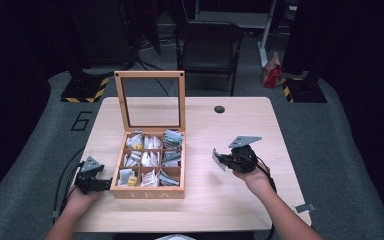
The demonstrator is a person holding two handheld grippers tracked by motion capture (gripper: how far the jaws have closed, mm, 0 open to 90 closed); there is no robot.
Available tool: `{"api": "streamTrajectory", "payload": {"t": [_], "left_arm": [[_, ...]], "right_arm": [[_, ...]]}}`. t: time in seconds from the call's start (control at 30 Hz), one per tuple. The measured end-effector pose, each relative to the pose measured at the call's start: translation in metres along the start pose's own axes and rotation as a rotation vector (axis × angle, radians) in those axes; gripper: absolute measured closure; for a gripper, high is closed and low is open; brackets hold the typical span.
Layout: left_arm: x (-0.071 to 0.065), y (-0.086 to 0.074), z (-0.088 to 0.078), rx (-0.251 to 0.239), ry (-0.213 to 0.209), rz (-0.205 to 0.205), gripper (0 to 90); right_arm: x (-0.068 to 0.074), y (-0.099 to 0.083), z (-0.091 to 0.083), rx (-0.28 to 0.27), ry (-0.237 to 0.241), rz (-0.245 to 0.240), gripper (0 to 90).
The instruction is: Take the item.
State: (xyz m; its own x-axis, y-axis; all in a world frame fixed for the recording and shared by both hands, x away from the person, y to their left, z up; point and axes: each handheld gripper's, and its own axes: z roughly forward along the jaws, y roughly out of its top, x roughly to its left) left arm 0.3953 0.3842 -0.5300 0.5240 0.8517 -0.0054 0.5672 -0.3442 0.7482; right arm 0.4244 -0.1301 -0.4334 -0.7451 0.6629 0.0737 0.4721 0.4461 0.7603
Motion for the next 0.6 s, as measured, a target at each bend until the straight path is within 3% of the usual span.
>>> {"api": "streamTrajectory", "payload": {"t": [0.6], "left_arm": [[0.000,0.000,0.000,-0.006,0.002,-0.001,19.0]], "right_arm": [[-0.002,-0.019,0.012,0.026,-0.041,-0.014,89.2]]}}
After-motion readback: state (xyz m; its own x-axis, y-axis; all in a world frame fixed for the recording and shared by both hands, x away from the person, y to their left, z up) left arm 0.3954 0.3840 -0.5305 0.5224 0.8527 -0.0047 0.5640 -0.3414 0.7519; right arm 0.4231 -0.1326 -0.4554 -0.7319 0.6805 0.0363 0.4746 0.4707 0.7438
